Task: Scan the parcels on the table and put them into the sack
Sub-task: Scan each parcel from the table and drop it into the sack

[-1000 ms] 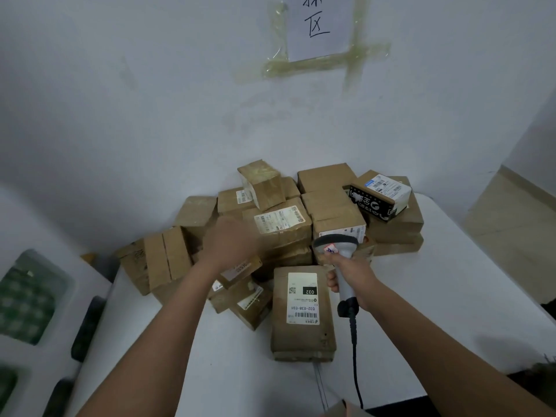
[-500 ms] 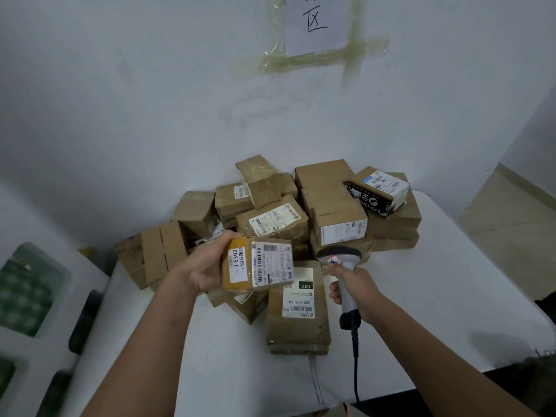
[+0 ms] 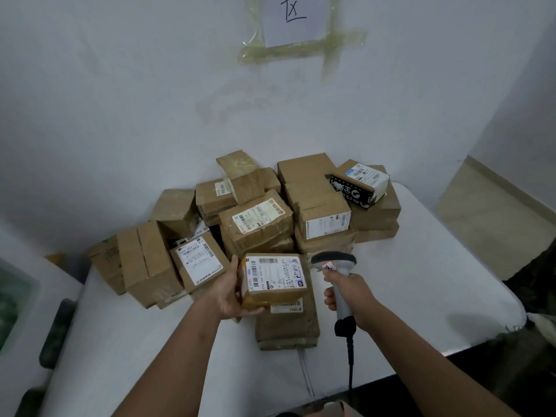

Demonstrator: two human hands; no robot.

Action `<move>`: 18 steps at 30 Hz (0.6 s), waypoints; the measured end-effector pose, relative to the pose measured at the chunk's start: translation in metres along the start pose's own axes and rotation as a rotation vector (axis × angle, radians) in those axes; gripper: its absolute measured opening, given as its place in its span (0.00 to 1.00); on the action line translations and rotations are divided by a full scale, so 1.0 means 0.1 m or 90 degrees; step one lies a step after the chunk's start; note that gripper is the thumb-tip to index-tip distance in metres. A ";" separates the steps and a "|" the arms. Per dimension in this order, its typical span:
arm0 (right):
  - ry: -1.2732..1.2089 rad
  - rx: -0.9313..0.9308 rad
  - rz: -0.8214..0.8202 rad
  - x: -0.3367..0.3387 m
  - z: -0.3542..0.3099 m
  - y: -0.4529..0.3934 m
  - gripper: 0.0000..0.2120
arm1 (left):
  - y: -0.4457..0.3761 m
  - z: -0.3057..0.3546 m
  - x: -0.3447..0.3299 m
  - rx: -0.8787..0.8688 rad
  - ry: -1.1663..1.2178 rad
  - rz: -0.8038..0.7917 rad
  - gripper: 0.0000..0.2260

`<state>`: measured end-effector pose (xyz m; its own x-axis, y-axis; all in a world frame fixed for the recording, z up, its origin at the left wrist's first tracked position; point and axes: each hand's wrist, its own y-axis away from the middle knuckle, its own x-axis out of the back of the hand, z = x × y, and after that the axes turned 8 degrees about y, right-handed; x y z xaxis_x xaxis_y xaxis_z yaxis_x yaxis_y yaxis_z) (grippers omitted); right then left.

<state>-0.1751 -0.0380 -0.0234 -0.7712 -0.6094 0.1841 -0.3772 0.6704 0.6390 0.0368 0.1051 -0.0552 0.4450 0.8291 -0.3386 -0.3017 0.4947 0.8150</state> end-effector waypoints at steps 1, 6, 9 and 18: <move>0.004 -0.001 0.003 -0.01 0.01 0.00 0.14 | 0.03 0.01 -0.01 -0.026 -0.035 0.014 0.31; 0.016 0.001 0.003 -0.05 0.00 0.01 0.14 | 0.07 0.06 0.06 -0.068 -0.208 -0.028 0.35; 0.009 0.011 -0.001 -0.05 -0.05 0.04 0.14 | 0.03 0.04 0.10 -0.082 -0.249 -0.070 0.48; 0.044 0.095 -0.050 0.12 -0.45 0.32 0.14 | -0.03 -0.17 -0.21 -0.173 -0.150 -0.121 0.49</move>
<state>-0.1734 -0.0430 0.0326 -0.7014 -0.6865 0.1917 -0.5106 0.6716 0.5368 0.0146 0.0907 -0.0586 0.6861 0.6495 -0.3276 -0.3940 0.7104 0.5832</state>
